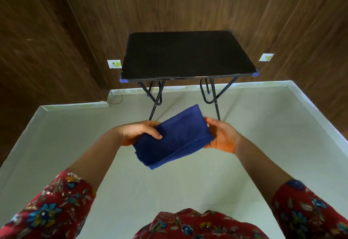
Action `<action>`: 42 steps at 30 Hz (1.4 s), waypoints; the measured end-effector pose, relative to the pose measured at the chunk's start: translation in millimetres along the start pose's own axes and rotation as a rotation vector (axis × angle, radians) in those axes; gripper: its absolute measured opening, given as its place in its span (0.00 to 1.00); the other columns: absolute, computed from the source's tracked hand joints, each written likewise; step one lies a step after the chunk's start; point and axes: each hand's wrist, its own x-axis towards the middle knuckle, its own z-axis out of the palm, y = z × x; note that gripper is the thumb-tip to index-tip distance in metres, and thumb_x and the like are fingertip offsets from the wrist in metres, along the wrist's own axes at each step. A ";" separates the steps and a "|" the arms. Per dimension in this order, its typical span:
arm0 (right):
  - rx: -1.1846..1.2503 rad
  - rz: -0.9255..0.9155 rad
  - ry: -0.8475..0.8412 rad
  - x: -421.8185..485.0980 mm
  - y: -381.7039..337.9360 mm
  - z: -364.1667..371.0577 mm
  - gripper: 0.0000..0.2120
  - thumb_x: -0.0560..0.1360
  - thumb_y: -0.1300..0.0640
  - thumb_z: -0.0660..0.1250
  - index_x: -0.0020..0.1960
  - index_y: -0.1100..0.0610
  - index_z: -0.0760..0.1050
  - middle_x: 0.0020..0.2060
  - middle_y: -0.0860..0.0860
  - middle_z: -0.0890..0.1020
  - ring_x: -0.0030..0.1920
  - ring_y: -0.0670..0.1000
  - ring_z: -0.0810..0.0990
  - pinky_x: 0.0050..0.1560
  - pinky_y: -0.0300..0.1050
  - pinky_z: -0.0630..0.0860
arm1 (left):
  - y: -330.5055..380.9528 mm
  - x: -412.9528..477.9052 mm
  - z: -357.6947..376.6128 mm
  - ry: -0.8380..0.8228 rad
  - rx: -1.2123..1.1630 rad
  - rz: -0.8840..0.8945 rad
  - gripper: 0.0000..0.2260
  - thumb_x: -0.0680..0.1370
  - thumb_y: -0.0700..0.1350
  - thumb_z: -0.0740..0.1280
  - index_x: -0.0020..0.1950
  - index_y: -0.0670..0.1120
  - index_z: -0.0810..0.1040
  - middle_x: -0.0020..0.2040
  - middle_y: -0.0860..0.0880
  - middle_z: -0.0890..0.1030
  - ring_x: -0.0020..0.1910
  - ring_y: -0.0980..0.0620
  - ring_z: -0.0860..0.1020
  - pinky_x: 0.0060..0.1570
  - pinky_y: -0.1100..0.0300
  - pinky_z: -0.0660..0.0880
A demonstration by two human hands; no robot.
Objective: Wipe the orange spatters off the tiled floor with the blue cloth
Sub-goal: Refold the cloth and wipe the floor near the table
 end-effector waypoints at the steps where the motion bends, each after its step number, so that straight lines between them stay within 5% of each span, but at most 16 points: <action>1: -0.074 0.049 0.004 1.1 11.1 -2.4 0.13 0.74 0.54 0.67 0.57 0.52 0.79 0.52 0.52 0.85 0.51 0.52 0.84 0.48 0.51 0.81 | -5.4 2.4 1.8 -0.003 -0.073 -0.026 0.22 0.66 0.45 0.70 0.60 0.47 0.79 0.57 0.47 0.83 0.56 0.45 0.81 0.58 0.51 0.75; 4: -0.342 0.040 0.106 7.3 24.5 -4.2 0.11 0.76 0.60 0.69 0.59 0.54 0.78 0.53 0.51 0.84 0.54 0.52 0.82 0.48 0.47 0.79 | -26.1 10.9 8.1 -0.027 -0.144 -0.112 0.24 0.66 0.46 0.68 0.62 0.46 0.79 0.59 0.45 0.82 0.57 0.46 0.80 0.61 0.50 0.72; 8: -0.540 -0.224 0.220 6.1 12.2 9.7 0.10 0.76 0.63 0.68 0.54 0.52 0.79 0.47 0.47 0.84 0.50 0.49 0.82 0.46 0.40 0.77 | -39.9 16.9 12.3 0.053 -0.287 -0.170 0.16 0.71 0.45 0.67 0.57 0.44 0.80 0.47 0.47 0.84 0.39 0.52 0.82 0.32 0.61 0.75; 11: -0.897 -0.527 0.270 -6.5 10.0 31.3 0.11 0.76 0.61 0.68 0.55 0.47 0.80 0.43 0.48 0.83 0.46 0.47 0.81 0.48 0.39 0.76 | -36.6 19.7 14.7 0.139 -0.476 -0.176 0.09 0.78 0.43 0.58 0.47 0.42 0.77 0.34 0.47 0.82 0.28 0.52 0.78 0.24 0.64 0.70; 13: -1.227 -0.645 0.252 -15.7 15.4 48.0 0.14 0.75 0.55 0.64 0.57 0.41 0.77 0.40 0.46 0.80 0.44 0.45 0.76 0.45 0.39 0.73 | -28.1 19.6 16.5 0.162 -0.581 -0.144 0.12 0.78 0.47 0.55 0.44 0.43 0.75 0.34 0.46 0.79 0.29 0.51 0.76 0.27 0.63 0.71; 15: -1.475 -0.753 0.179 -20.6 25.7 61.3 0.16 0.74 0.51 0.60 0.59 0.39 0.77 0.46 0.41 0.82 0.47 0.42 0.73 0.44 0.35 0.71 | -19.6 20.5 16.1 0.125 -0.706 -0.079 0.22 0.78 0.58 0.55 0.52 0.42 0.80 0.46 0.43 0.83 0.43 0.45 0.80 0.46 0.55 0.77; 17: -1.556 -0.864 0.150 -20.5 35.8 65.0 0.16 0.75 0.51 0.61 0.60 0.42 0.79 0.56 0.38 0.82 0.53 0.42 0.75 0.48 0.34 0.73 | -9.3 19.8 15.1 0.037 -0.781 -0.038 0.32 0.73 0.67 0.62 0.61 0.42 0.79 0.59 0.40 0.81 0.58 0.39 0.78 0.63 0.45 0.72; 20: -1.403 -0.839 0.051 -23.9 40.1 62.7 0.17 0.75 0.49 0.66 0.64 0.46 0.77 0.61 0.39 0.79 0.57 0.43 0.77 0.54 0.40 0.77 | -4.3 20.8 16.8 0.041 -0.660 0.018 0.31 0.64 0.54 0.78 0.61 0.40 0.78 0.59 0.40 0.81 0.55 0.43 0.81 0.56 0.50 0.77; 23: -0.819 -0.662 0.051 -33.1 27.7 53.6 0.15 0.74 0.51 0.68 0.60 0.52 0.80 0.57 0.43 0.83 0.55 0.44 0.82 0.55 0.39 0.76 | -4.2 24.0 20.6 0.132 -0.656 0.027 0.16 0.68 0.43 0.71 0.55 0.42 0.80 0.50 0.44 0.84 0.45 0.48 0.83 0.46 0.54 0.79; 26: -0.440 -0.532 0.363 -19.5 19.1 29.1 0.17 0.79 0.46 0.59 0.61 0.51 0.78 0.58 0.44 0.82 0.61 0.47 0.78 0.61 0.42 0.73 | -4.7 25.7 22.2 0.171 -0.721 0.062 0.14 0.69 0.43 0.68 0.54 0.44 0.82 0.53 0.44 0.84 0.48 0.46 0.83 0.50 0.52 0.76; 29: -0.201 -0.170 0.355 2.7 27.7 21.1 0.19 0.82 0.41 0.49 0.62 0.45 0.75 0.58 0.43 0.82 0.65 0.49 0.76 0.67 0.52 0.70 | -3.0 26.2 27.0 0.156 -0.809 0.154 0.13 0.74 0.43 0.64 0.55 0.45 0.83 0.54 0.44 0.84 0.49 0.46 0.83 0.51 0.51 0.75; 33: -0.115 -0.078 0.300 11.4 28.8 47.8 0.18 0.83 0.41 0.50 0.66 0.46 0.71 0.66 0.43 0.75 0.64 0.43 0.73 0.71 0.46 0.64 | 5.7 37.6 36.9 0.268 -0.906 0.187 0.14 0.80 0.49 0.58 0.59 0.46 0.79 0.56 0.47 0.83 0.52 0.48 0.81 0.52 0.52 0.75; 35: -0.129 -0.153 0.424 11.9 20.2 57.8 0.16 0.83 0.43 0.51 0.66 0.46 0.69 0.56 0.41 0.75 0.59 0.43 0.71 0.63 0.40 0.66 | 7.4 41.2 46.4 0.329 -0.850 0.099 0.10 0.79 0.50 0.63 0.56 0.47 0.79 0.52 0.47 0.83 0.49 0.48 0.80 0.48 0.55 0.75; 38: -0.364 -0.343 0.558 17.6 14.0 54.2 0.15 0.83 0.45 0.53 0.49 0.55 0.71 0.39 0.46 0.73 0.43 0.49 0.73 0.43 0.40 0.69 | 2.3 44.0 54.4 0.372 -0.711 0.099 0.06 0.79 0.44 0.65 0.52 0.45 0.79 0.50 0.47 0.83 0.44 0.49 0.80 0.43 0.56 0.74; 42: -0.484 -0.312 0.551 12.8 5.7 44.8 0.17 0.81 0.44 0.55 0.52 0.58 0.67 0.40 0.47 0.74 0.40 0.47 0.75 0.41 0.41 0.71 | -0.2 42.1 56.1 0.475 -0.602 0.125 0.05 0.79 0.40 0.65 0.52 0.44 0.80 0.49 0.45 0.83 0.44 0.46 0.82 0.42 0.56 0.78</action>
